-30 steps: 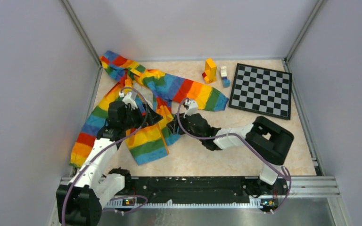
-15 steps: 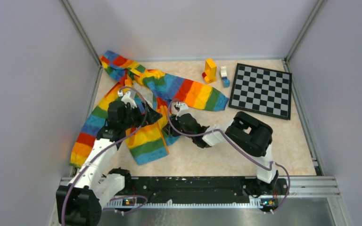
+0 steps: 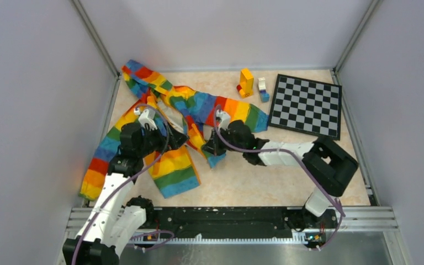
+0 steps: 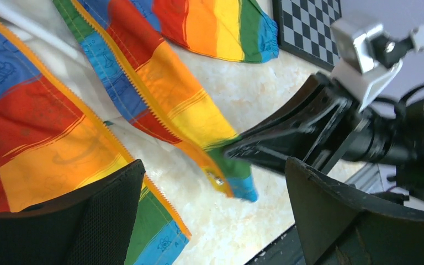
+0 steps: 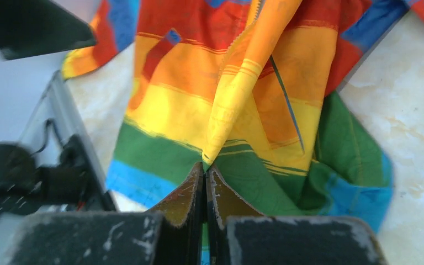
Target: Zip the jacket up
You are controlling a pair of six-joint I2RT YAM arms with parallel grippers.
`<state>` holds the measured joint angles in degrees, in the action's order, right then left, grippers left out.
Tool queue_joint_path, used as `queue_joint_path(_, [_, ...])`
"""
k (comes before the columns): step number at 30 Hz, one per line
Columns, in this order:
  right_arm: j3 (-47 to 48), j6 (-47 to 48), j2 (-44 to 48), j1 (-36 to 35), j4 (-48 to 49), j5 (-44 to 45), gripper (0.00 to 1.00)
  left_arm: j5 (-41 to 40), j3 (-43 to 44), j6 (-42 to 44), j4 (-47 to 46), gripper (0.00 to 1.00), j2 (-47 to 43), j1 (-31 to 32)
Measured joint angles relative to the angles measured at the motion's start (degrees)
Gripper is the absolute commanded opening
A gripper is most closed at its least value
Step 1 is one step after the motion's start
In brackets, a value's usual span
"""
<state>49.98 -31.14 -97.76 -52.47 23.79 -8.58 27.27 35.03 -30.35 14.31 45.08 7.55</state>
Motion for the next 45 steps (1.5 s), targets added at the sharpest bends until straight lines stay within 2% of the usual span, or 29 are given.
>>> queue_joint_path(4, [-3.91, 0.11, 3.98, 7.26, 0.11, -14.45, 0.0, 3.89, -0.48, -1.84, -1.29, 0.99, 0.46, 0.0])
queue_joint_path(10, [-8.04, 2.19, 4.04, 8.92, -7.1, -22.34, 0.0, 9.16, -5.33, -6.19, -6.29, 0.93, 3.13, 1.33])
queue_joint_path(13, [-10.45, 2.14, 4.39, 9.14, -7.72, -24.57, 0.0, 9.27, -7.58, -7.89, -7.93, 0.87, 5.05, 4.85])
queue_joint_path(18, [-13.07, 1.51, 5.29, 10.54, -7.54, -26.99, 0.02, 6.1, -8.61, -10.73, -11.65, 0.74, 8.74, 15.56])
queue_joint_path(24, [-13.62, 1.22, 9.77, 12.79, -13.46, -19.21, 0.34, 1.4, -14.62, -14.95, -17.79, 0.72, 8.46, 18.45])
queue_joint_path(27, [-14.45, 1.42, 14.58, 12.85, -17.55, -15.1, 0.38, 0.57, -18.58, -17.0, -20.39, 0.7, 7.52, 18.45])
queue_joint_path(31, [-16.24, 0.83, 21.73, 12.24, -23.54, -11.02, 0.45, 1.79, -19.52, -18.08, -23.56, 0.61, 9.9, 18.49])
queue_joint_path(36, [-20.33, -3.69, 28.74, 6.54, -25.49, -7.91, 0.48, 3.63, -19.8, -18.95, -29.11, 0.56, 14.1, 19.76])
queue_joint_path(38, [-22.1, -6.05, 29.62, 3.32, -23.98, -7.15, 0.48, 3.78, -20.26, -19.32, -31.17, 0.5, 15.17, 20.39])
queue_joint_path(45, [-19.96, -5.01, 24.35, -0.68, -24.52, -1.46, 0.44, 2.97, -20.79, -20.81, -36.46, 0.46, 18.86, 22.56])
